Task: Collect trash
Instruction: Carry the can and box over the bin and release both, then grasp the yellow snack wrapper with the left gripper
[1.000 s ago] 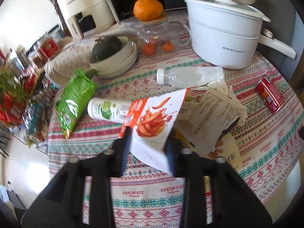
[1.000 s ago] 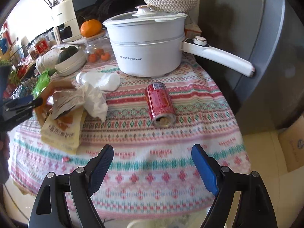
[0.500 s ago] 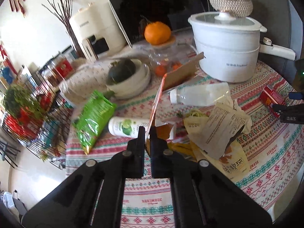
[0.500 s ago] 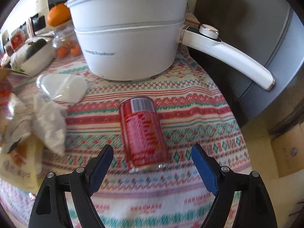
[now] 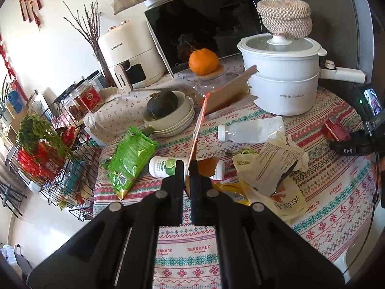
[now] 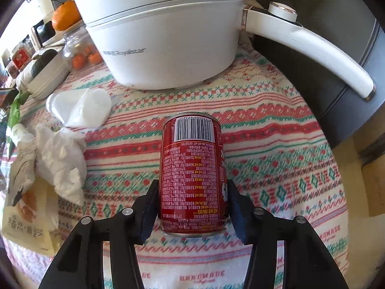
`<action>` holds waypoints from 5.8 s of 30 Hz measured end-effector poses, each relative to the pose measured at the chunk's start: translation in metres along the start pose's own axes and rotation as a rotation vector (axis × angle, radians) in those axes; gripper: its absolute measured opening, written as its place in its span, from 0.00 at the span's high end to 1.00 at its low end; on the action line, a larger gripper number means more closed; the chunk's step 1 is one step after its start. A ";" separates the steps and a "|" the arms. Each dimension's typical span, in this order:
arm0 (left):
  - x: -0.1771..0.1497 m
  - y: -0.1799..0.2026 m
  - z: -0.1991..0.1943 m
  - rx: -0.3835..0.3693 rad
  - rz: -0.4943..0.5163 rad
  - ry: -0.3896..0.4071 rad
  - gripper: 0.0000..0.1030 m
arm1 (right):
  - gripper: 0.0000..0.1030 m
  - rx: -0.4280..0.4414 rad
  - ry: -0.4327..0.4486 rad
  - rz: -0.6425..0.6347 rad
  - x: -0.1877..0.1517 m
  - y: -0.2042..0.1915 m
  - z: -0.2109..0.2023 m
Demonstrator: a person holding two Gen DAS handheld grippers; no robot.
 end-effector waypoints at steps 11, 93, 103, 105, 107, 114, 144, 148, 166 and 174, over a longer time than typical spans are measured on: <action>-0.008 -0.021 -0.048 -0.025 -0.076 0.041 0.95 | 0.48 0.075 0.070 -0.022 -0.028 -0.015 -0.082; -0.123 0.209 -0.152 -0.633 0.230 -0.185 0.31 | 0.48 0.110 -0.282 0.319 -0.297 0.134 -0.145; -0.116 0.169 -0.143 -0.530 0.188 -0.178 0.23 | 0.39 0.105 -0.381 0.367 -0.295 0.137 -0.108; -0.113 0.160 -0.143 -0.511 0.167 -0.175 0.21 | 0.34 0.109 -0.340 0.361 -0.288 0.135 -0.118; -0.108 0.150 -0.144 -0.488 0.142 -0.160 0.19 | 0.32 0.094 -0.277 0.326 -0.278 0.127 -0.137; -0.085 0.118 -0.142 -0.434 0.043 -0.110 0.07 | 0.22 -0.037 -0.041 0.147 -0.244 0.087 -0.199; -0.065 0.054 0.067 -0.459 -0.415 -0.406 0.69 | 0.16 -0.048 0.016 -0.003 -0.164 -0.014 -0.150; -0.062 0.051 0.063 -0.460 -0.402 -0.387 0.92 | 0.16 -0.054 0.000 -0.012 -0.163 -0.016 -0.143; -0.076 0.000 -0.007 -0.636 -0.229 -0.330 0.59 | 0.16 0.023 -0.009 -0.053 -0.159 -0.059 -0.136; -0.080 -0.026 0.016 -0.560 -0.328 -0.353 0.47 | 0.16 0.087 -0.022 -0.013 -0.156 -0.072 -0.126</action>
Point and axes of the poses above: each gripper's, at about its wrist camera, not at the fingertips, and z roughly the way its jaws point, y to its right, x to its top, the point moved 1 cm from there along z, roughly the way its jaws point, and after that the axes turned 7 degrees about x, right-handed, at the moved point
